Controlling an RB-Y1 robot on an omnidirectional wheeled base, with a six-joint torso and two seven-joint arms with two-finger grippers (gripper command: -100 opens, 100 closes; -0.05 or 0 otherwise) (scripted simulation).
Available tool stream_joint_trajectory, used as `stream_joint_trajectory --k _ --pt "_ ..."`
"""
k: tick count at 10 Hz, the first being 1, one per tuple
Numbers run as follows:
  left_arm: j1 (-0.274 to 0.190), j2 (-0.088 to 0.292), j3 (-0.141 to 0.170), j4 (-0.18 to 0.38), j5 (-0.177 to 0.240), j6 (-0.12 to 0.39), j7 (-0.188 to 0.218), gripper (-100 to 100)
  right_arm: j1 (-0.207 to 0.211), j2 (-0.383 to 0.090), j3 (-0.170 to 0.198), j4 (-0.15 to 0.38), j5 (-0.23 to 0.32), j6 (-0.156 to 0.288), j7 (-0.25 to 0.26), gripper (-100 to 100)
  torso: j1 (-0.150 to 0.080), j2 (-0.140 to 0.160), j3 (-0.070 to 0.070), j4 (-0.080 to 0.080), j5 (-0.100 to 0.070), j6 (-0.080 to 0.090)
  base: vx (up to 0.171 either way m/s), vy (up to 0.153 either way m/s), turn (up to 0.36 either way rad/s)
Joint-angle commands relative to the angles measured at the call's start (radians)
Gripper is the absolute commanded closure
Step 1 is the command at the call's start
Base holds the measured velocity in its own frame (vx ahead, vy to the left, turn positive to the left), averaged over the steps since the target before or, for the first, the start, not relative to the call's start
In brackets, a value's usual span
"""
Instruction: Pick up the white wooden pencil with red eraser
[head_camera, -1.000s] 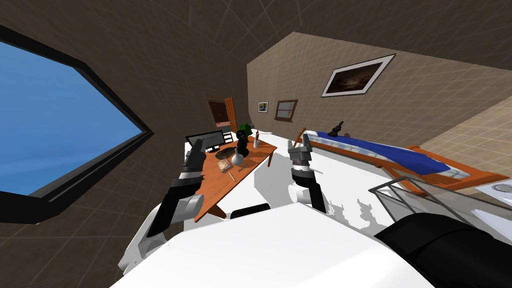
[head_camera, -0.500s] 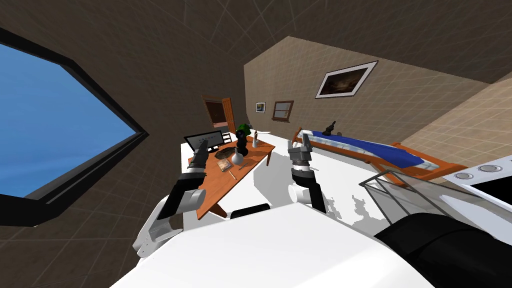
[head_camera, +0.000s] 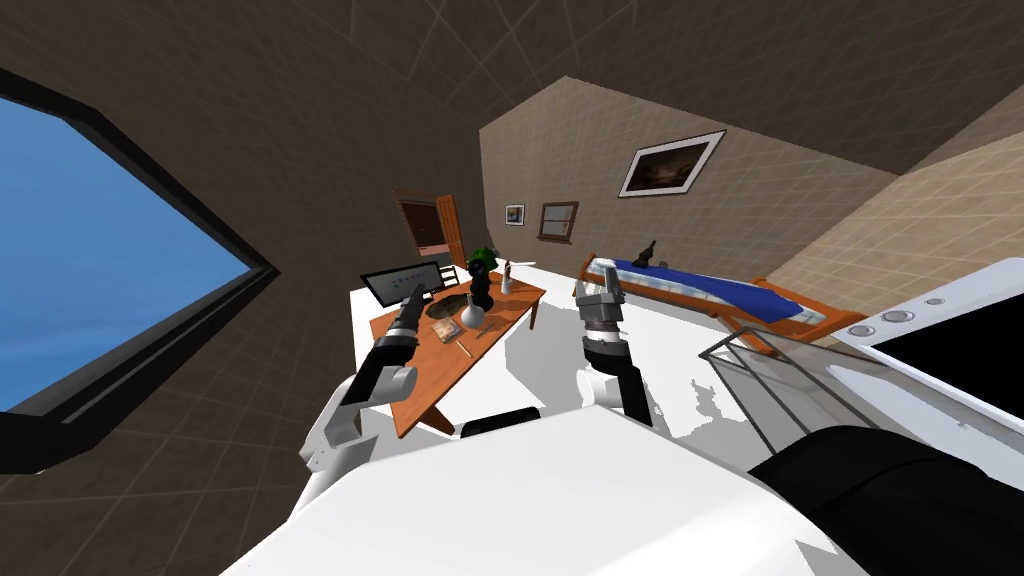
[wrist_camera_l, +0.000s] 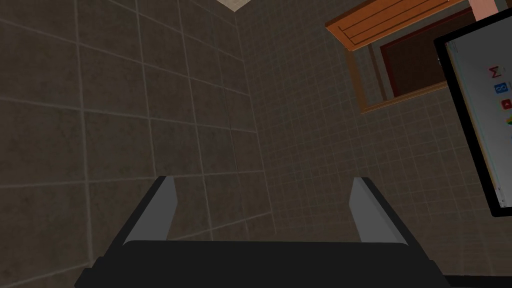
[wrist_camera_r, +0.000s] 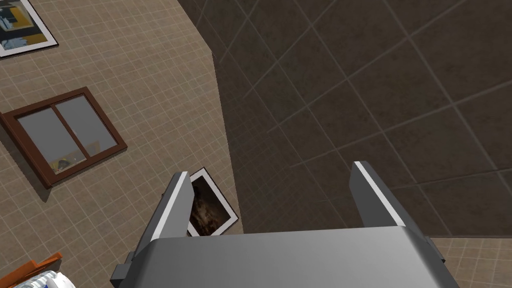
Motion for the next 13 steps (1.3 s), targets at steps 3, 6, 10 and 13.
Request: stream_joint_trajectory --k 3,6,10,13 --pt "-0.052 0.005 0.022 0.055 0.015 0.094 -0.038 -100 0.000 0.000 0.000 0.000 0.000 0.000 0.000 0 -0.001 0.000 0.000 0.000 0.000 0.000 -0.042 0.041 -0.091" --pt "-0.122 0.011 0.052 0.152 0.030 0.174 -0.084 -100 0.000 0.000 0.000 0.000 0.000 0.000 0.000 0 -0.002 -0.001 -0.001 0.000 0.000 0.000 -0.037 0.030 -0.106" --pt "-0.192 0.021 0.087 0.252 0.044 0.268 -0.129 -100 0.000 0.000 0.000 0.000 0.000 0.000 0.000 0 -0.002 -0.002 -0.001 0.000 0.000 -0.001 -0.025 0.031 -0.114" --pt "-0.226 0.028 0.106 0.327 0.051 0.341 -0.150 -100 0.000 0.000 0.000 0.000 0.000 0.000 0.000 0 -0.002 -0.003 -0.001 0.000 0.000 0.000 -0.018 0.023 -0.098"
